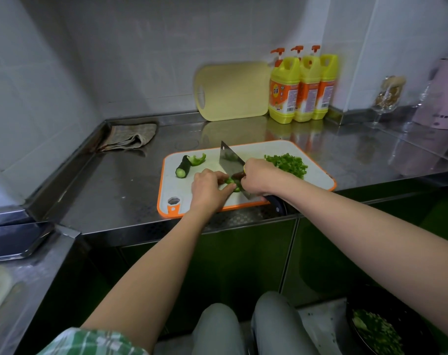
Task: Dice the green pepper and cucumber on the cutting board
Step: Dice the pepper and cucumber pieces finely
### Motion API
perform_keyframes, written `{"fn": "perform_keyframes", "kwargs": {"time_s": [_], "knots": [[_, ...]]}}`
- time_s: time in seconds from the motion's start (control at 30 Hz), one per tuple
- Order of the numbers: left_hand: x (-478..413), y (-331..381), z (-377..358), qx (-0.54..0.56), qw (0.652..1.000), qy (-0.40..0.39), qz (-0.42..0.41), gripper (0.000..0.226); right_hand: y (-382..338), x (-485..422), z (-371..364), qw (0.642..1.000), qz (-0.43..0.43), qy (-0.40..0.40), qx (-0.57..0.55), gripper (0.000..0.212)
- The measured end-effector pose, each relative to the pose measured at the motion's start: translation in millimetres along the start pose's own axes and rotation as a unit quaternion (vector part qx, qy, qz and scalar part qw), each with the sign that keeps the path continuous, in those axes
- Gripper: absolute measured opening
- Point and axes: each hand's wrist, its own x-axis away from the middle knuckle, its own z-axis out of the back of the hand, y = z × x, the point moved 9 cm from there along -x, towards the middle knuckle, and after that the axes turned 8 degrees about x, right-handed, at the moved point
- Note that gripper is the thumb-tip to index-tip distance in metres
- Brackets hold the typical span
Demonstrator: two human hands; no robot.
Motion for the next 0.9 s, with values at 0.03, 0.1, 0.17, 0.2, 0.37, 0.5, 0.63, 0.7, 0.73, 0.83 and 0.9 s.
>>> {"fn": "perform_keyframes", "kwargs": {"time_s": [0.03, 0.1, 0.17, 0.2, 0.37, 0.5, 0.63, 0.7, 0.73, 0.83, 0.9], "knots": [[-0.4, -0.5, -0.1, 0.000, 1.000, -0.001, 0.001, 0.040, -1.5, -2.7, -0.9, 1.000, -0.002, 0.004, -0.003, 0.017], [-0.4, -1.6, -0.7, 0.001, 1.000, -0.006, 0.002, 0.040, -3.7, -5.8, -2.2, 1.000, -0.005, 0.001, -0.020, 0.014], [-0.7, -2.9, -0.7, 0.007, 1.000, -0.008, 0.003, 0.040, -2.6, -7.9, 0.4, 0.999, -0.012, 0.013, -0.035, 0.010], [-0.6, -3.1, -0.9, 0.010, 1.000, -0.009, 0.003, 0.040, -2.0, -8.7, 2.1, 0.999, -0.016, 0.026, -0.036, 0.009], [0.9, -1.6, 0.2, 0.022, 1.000, -0.022, 0.003, 0.038, 5.6, -15.5, 1.9, 0.995, -0.038, 0.049, -0.077, 0.012], [2.3, 1.4, 3.2, 0.031, 0.999, -0.024, 0.003, 0.035, 9.6, -21.6, 1.1, 0.992, -0.050, 0.050, -0.101, 0.011], [5.3, 4.4, 6.7, 0.044, 0.999, -0.026, 0.012, 0.045, 11.1, -23.1, 4.3, 0.992, -0.045, 0.054, -0.107, 0.015], [6.8, 6.4, 7.5, 0.048, 0.998, -0.029, 0.013, 0.050, 15.4, -23.1, 3.6, 0.990, -0.038, 0.048, -0.125, 0.014], [7.0, 6.2, 7.9, 0.052, 0.998, -0.029, 0.014, 0.050, 16.8, -22.6, 3.6, 0.990, -0.030, 0.045, -0.134, 0.014], [7.8, 4.0, 8.6, 0.069, 0.997, -0.027, 0.024, 0.043, 17.5, -16.9, 5.5, 0.989, -0.012, 0.042, -0.141, 0.012], [7.8, 2.2, 8.0, 0.078, 0.996, -0.025, 0.028, 0.038, 14.1, -11.6, 7.1, 0.990, -0.003, 0.040, -0.138, 0.011]]}}
